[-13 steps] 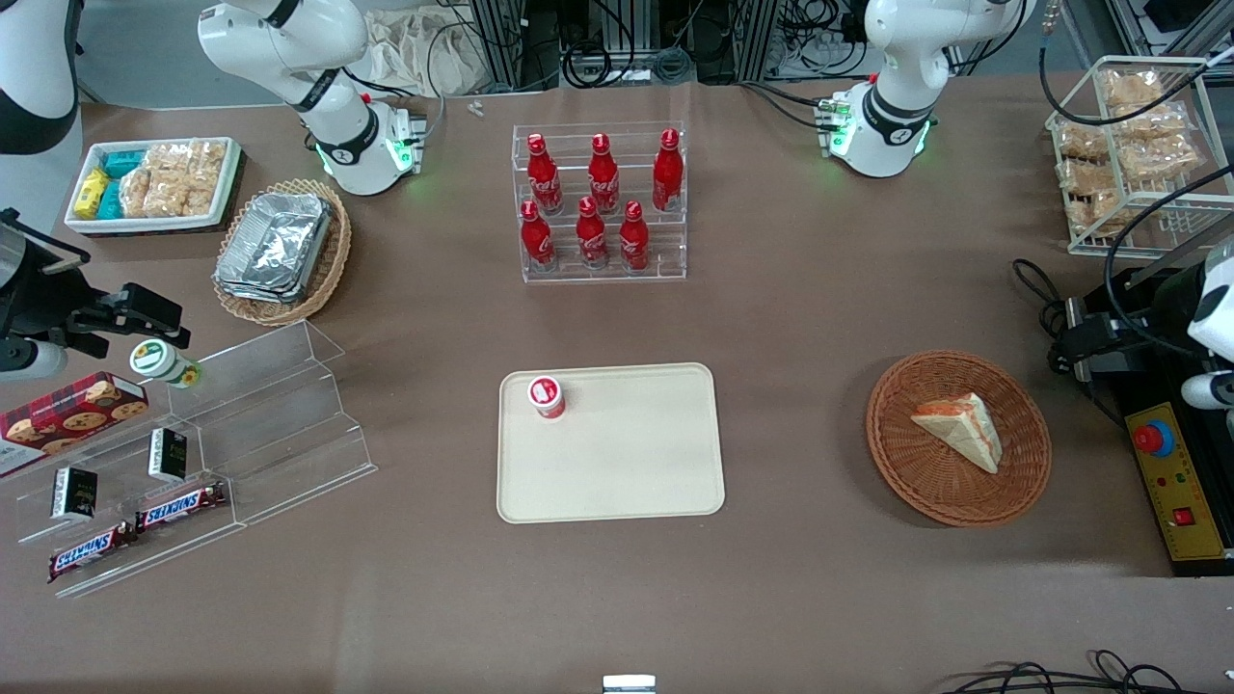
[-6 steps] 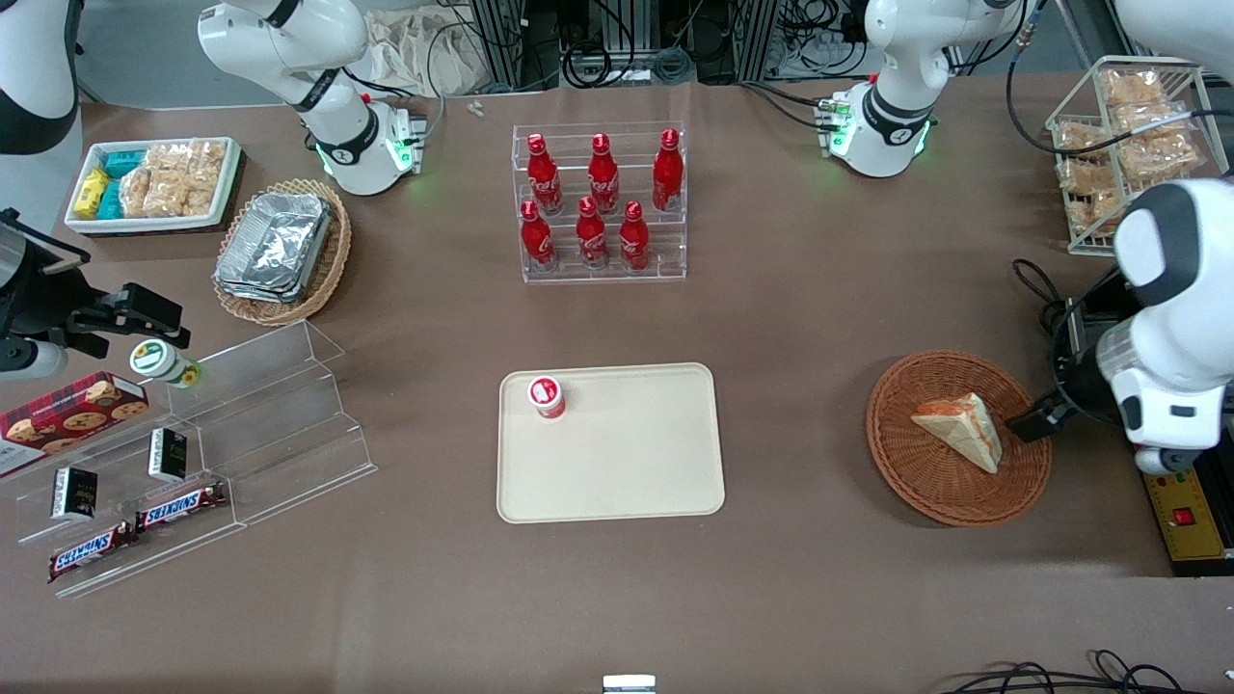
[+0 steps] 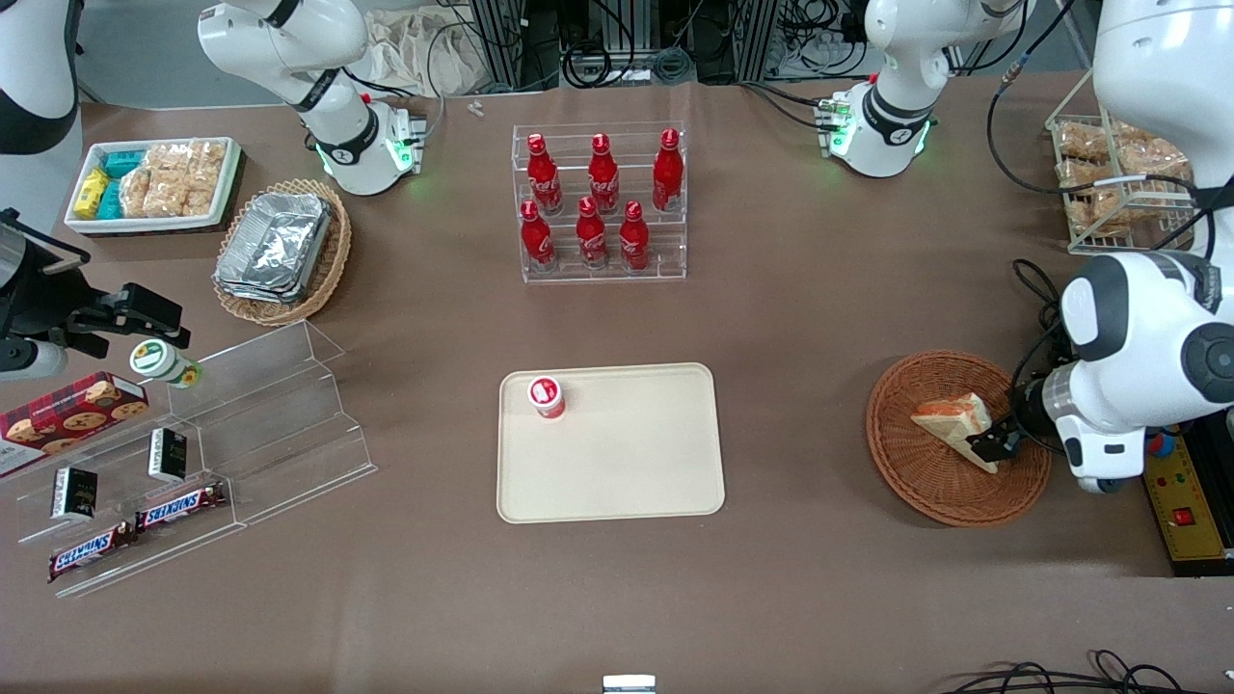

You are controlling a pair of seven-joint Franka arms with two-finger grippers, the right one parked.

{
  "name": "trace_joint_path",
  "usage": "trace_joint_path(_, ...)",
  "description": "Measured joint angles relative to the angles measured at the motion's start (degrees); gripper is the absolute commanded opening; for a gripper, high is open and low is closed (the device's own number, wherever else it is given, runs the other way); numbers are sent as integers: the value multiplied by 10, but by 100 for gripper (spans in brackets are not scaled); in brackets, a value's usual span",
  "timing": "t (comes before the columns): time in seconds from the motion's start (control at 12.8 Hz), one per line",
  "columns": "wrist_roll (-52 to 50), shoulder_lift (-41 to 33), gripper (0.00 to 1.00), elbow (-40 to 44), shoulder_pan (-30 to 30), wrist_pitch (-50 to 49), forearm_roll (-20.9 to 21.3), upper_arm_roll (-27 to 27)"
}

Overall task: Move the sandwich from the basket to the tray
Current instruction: 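Close the left gripper on the wrapped sandwich's edge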

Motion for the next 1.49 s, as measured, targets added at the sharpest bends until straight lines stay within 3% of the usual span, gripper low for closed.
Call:
trace_joint_path(1.02,-2,35,99,-57,1,60,6,9)
trace_joint_path(1.1,-2,37,83,-60,1,66,6,9)
trace_joint_path(1.33,-7,55,12,-65,1,94,6,9)
trace_joint_path(1.41,-13,61,0,-65,1,100,6,9)
trace_joint_path(1.49,-19,63,0,-65,1,105,6,9)
